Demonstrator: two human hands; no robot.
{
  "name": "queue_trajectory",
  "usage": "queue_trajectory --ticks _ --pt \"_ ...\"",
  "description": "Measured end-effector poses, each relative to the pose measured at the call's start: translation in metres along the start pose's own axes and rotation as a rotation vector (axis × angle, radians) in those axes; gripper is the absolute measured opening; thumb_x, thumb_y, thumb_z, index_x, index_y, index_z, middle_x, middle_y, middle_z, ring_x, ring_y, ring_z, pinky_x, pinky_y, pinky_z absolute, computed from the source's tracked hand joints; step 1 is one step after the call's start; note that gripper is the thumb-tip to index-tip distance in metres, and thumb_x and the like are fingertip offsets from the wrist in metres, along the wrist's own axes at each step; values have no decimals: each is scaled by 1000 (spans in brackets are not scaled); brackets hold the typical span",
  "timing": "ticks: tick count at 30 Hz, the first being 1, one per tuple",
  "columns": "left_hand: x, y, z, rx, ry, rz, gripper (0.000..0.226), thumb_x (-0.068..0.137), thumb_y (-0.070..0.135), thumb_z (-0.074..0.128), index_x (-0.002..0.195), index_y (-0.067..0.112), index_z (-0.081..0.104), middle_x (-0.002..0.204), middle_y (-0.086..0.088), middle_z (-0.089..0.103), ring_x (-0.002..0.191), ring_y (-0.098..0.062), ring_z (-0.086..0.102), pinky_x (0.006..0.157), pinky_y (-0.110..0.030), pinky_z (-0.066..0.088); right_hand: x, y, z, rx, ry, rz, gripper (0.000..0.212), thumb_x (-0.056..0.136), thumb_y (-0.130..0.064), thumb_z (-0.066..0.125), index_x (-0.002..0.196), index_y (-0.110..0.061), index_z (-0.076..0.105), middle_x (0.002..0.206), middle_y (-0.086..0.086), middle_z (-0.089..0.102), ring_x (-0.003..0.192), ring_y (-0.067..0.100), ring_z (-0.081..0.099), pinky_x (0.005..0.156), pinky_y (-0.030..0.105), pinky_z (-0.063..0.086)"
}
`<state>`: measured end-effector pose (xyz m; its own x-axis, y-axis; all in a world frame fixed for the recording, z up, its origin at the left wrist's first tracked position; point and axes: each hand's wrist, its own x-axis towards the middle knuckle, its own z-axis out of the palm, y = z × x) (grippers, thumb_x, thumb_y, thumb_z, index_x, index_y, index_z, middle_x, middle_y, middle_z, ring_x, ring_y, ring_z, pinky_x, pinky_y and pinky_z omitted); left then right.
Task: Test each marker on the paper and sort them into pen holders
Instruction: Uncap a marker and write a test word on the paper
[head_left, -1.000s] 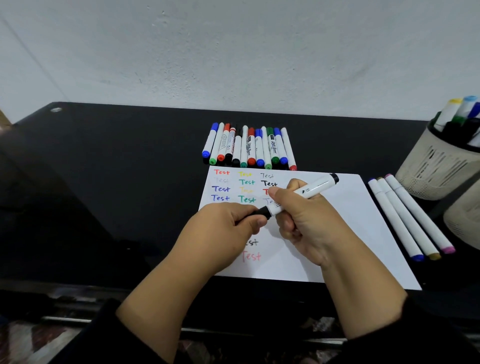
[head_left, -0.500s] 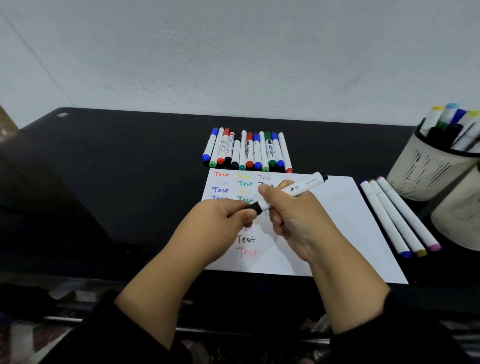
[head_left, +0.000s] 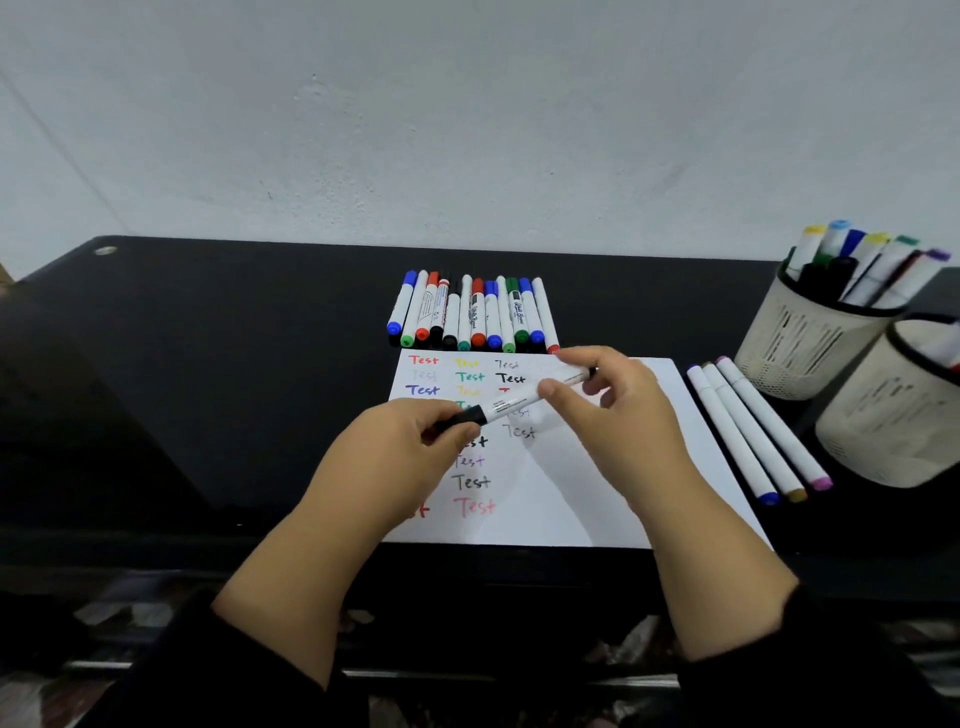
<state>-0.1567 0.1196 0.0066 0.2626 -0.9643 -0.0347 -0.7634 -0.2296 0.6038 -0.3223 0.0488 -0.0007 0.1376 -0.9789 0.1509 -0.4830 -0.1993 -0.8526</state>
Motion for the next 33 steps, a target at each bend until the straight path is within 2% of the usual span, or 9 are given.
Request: queue_trajectory --ticks 3,5,8,11,15,20,22,25,33 --pt "1 2 2 14 -3 6 19 91 45 52 106 40 63 79 16 61 66 -6 59 60 -26 50 -5 5 2 -312 17 -167 31 85 -33 68 115 -32 66 115 -7 33 106 7 28 81 16 29" --pt "0 6 4 7 -6 23 23 90 44 53 109 37 64 81 16 62 69 -6 59 58 -24 47 -8 6 2 -446 -52 -290 34 87 -31 65 121 -30 64 124 -6 38 113 12 26 83 19 28" --pt "-3 14 8 -39 9 82 24 90 40 54 110 32 65 79 18 58 72 -4 55 64 -25 48 -9 6 -1 -514 -112 -437 32 93 -22 59 125 -24 62 118 -5 51 110 14 34 80 20 30" --pt "-6 22 11 -218 16 106 21 89 35 58 109 32 65 83 21 60 81 2 57 72 -20 48 -12 6 -10 -520 -61 -497 24 89 -10 62 113 -12 67 105 3 59 100 24 50 75 31 44" --pt "-1 35 22 -319 -53 136 39 90 39 55 129 33 51 111 21 57 97 10 51 88 -18 37 -11 7 -36 -515 81 -410 18 92 -8 57 108 -10 63 106 5 58 95 24 53 73 30 44" --pt "18 65 48 -134 -197 171 57 91 48 50 143 35 30 146 13 35 132 -9 34 104 -30 31 -13 11 -88 -426 239 -289 25 94 -6 51 117 -15 55 115 -5 51 93 12 51 67 12 34" --pt "26 80 61 -76 -255 193 61 91 50 49 145 35 25 151 11 27 137 -12 29 107 -32 29 -14 15 -110 -362 312 -241 26 94 -9 52 118 -17 54 114 -7 50 94 13 55 74 13 41" --pt "39 94 80 -7 -292 207 65 90 51 50 146 32 24 154 8 21 139 -14 25 109 -33 27 -16 20 -135 -220 386 -197 23 94 -11 52 117 -16 53 113 -1 55 98 16 59 85 30 49" --pt "57 89 112 186 -257 246 73 89 56 47 149 24 20 155 9 18 141 -12 20 113 -30 20 -13 38 -181 -303 479 -166 20 96 -13 49 115 -14 53 107 -5 50 99 18 57 76 20 41"
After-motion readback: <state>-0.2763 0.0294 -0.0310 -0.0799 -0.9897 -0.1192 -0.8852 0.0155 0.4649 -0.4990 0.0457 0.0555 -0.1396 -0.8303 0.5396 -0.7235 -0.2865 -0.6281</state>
